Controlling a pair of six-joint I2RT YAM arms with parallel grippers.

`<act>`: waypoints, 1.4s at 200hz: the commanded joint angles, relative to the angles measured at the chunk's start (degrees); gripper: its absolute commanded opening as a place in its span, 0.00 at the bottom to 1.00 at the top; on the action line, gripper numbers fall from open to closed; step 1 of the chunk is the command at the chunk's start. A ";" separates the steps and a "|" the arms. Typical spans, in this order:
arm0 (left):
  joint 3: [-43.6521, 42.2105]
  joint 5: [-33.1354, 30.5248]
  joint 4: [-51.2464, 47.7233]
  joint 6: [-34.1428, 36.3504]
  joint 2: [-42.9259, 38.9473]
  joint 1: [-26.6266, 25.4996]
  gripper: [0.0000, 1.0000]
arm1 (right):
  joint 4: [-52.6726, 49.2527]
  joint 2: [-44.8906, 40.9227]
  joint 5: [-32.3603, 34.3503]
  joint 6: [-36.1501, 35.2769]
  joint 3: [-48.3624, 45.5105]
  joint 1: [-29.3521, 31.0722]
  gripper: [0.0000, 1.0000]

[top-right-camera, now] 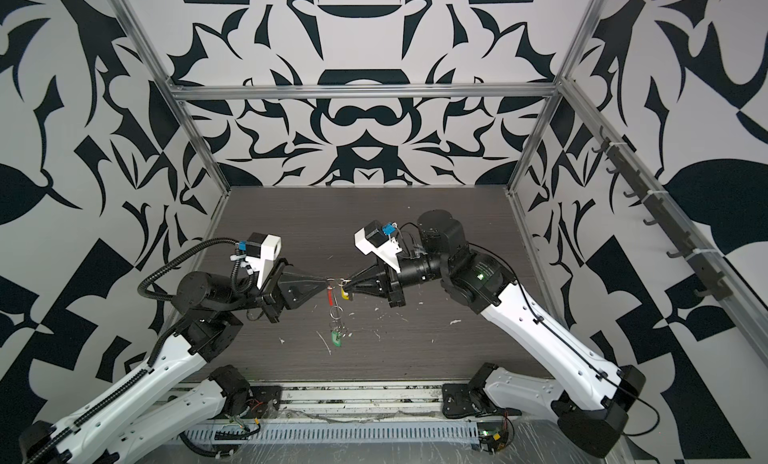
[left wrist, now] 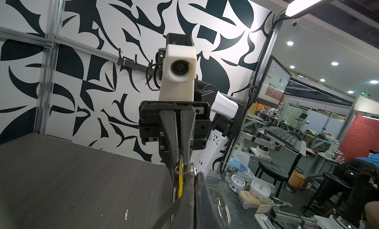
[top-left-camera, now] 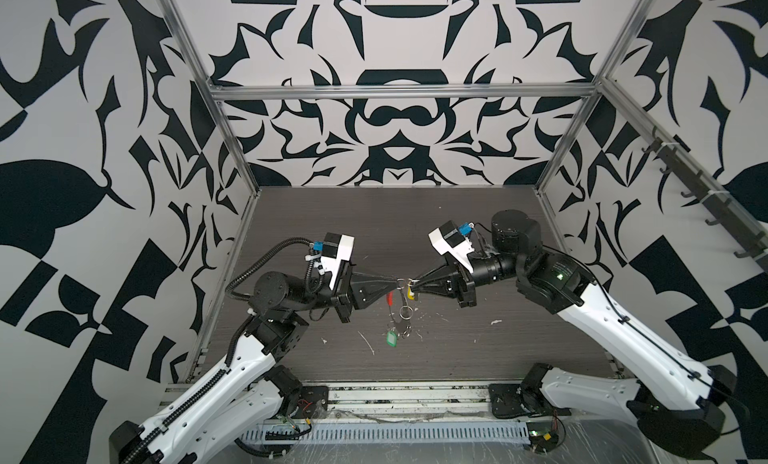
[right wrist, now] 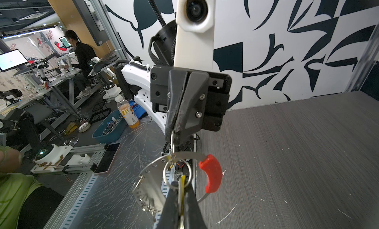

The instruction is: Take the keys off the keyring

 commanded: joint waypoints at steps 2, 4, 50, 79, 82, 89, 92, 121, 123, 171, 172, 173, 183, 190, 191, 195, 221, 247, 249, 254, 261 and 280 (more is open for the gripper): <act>-0.01 -0.41 9.85 -1.89 -1.61 -0.07 0.00 | -0.21 -1.17 1.80 0.91 -1.00 -1.39 0.00; 0.01 -0.53 10.00 -1.95 -1.53 -0.07 0.00 | -0.11 -1.17 1.80 0.94 -1.03 -1.41 0.00; -1.89 -8.52 11.18 -1.74 -2.16 -0.07 0.00 | 3.16 -1.52 1.97 3.55 -2.99 -1.39 0.00; -2.25 -8.17 16.66 -4.52 -0.83 -0.07 0.00 | 4.42 -1.72 2.12 4.04 -3.97 -1.47 0.00; -2.20 -7.96 17.42 -4.97 -0.58 -0.07 0.00 | 4.49 -1.70 2.26 4.08 -4.07 -1.40 0.00; -2.07 -7.75 18.74 -5.93 -0.19 -0.07 0.00 | 4.77 -1.74 2.32 4.06 -4.33 -1.39 0.00; -2.02 -7.63 19.04 -6.29 -0.07 -0.07 0.00 | 4.81 -1.78 2.31 4.08 -4.42 -1.35 0.00; -1.87 -8.98 21.02 -7.80 0.01 -0.07 0.00 | 5.88 -1.78 2.91 4.57 -5.51 -1.39 0.00; -1.82 -9.22 20.92 -7.73 -0.03 -0.07 0.00 | 5.97 -1.78 2.93 4.65 -5.55 -1.39 0.00; -2.34 -14.71 19.32 -6.99 -0.98 -0.07 0.00 | 9.97 -1.61 3.50 7.38 -7.61 -1.30 0.00; -2.33 -14.87 19.31 -6.96 -0.99 -0.07 0.00 | 10.07 -1.65 3.62 7.46 -7.65 -1.30 0.00; -2.38 -15.00 19.31 -6.89 -0.96 -0.07 0.00 | 10.27 -1.62 3.75 7.64 -7.79 -1.24 0.00; -2.40 -16.30 18.79 -6.30 -1.26 -0.07 0.00 | 10.93 -1.53 4.32 7.92 -8.40 -0.71 0.00; -2.25 -17.20 18.04 -5.70 -1.48 -0.07 0.00 | 11.58 -1.52 5.32 8.23 -8.92 -0.05 0.00; -2.29 -17.40 17.97 -5.61 -1.50 -0.07 0.00 | 11.72 -1.52 5.45 8.28 -9.01 0.07 0.00; -2.30 -17.88 17.78 -5.21 -1.59 -0.07 0.00 | 11.99 -1.52 6.07 8.42 -9.23 0.57 0.00; -1.75 -18.74 16.37 -2.97 -1.20 -0.07 0.00 | 13.08 -1.04 8.87 8.34 -9.98 3.89 0.00; -1.78 -18.75 17.39 -1.83 0.05 -0.07 0.00 | 14.22 -0.14 11.75 8.32 -10.92 6.80 0.00; -1.73 -18.78 17.42 -1.82 0.16 -0.07 0.00 | 14.29 -0.05 11.76 8.33 -10.94 6.90 0.00; -1.84 -18.67 17.64 -1.75 0.45 -0.07 0.00 | 14.39 0.13 11.86 8.40 -11.03 7.18 0.00; -1.86 -18.18 18.10 -1.74 0.90 -0.07 0.00 | 14.75 0.24 12.27 8.63 -11.17 7.35 0.00; -1.76 -17.51 18.10 -1.61 1.62 -0.08 0.00 | 15.59 -0.26 13.52 9.17 -11.85 7.41 0.00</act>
